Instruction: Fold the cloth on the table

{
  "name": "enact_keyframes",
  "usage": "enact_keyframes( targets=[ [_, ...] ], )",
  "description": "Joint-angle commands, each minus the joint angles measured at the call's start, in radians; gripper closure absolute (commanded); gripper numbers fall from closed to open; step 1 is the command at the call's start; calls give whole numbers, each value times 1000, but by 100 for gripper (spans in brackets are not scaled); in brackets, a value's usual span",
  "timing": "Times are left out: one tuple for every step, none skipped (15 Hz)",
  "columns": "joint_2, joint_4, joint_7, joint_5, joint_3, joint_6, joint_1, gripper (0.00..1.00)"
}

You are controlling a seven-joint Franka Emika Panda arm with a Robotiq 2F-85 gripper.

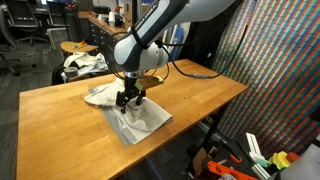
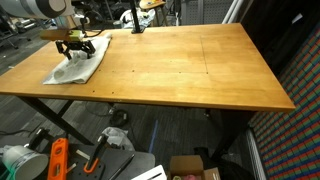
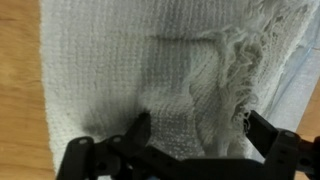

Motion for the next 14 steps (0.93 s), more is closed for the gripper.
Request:
enact_keyframes(
  targets=[
    [29,44,51,-31,-23,1,11,0],
    [34,52,58,-32,-25,-3,11,0],
    [39,62,65,-34,-27,-11,11,0],
    [43,70,73,-34,-29,-13,12,0],
    [47,76,80,-34,-30,-14,12,0],
    [49,82,86,-33,-31,-17,11,0],
    [47,81,88,-32,-29,-18,11,0],
    [40,74,92,-28,-27,-2,11,0],
    [34,72,96,-31,-28,-5,12,0],
    [30,73,103,-38,-33,-10,15,0],
    [27,73,112,-49,-40,-18,18,0],
    [21,69,116,-62,-46,-27,20,0],
    [15,67,113,-71,-48,-44,18,0],
    [2,61,105,-80,-47,-71,13,0]
  ],
)
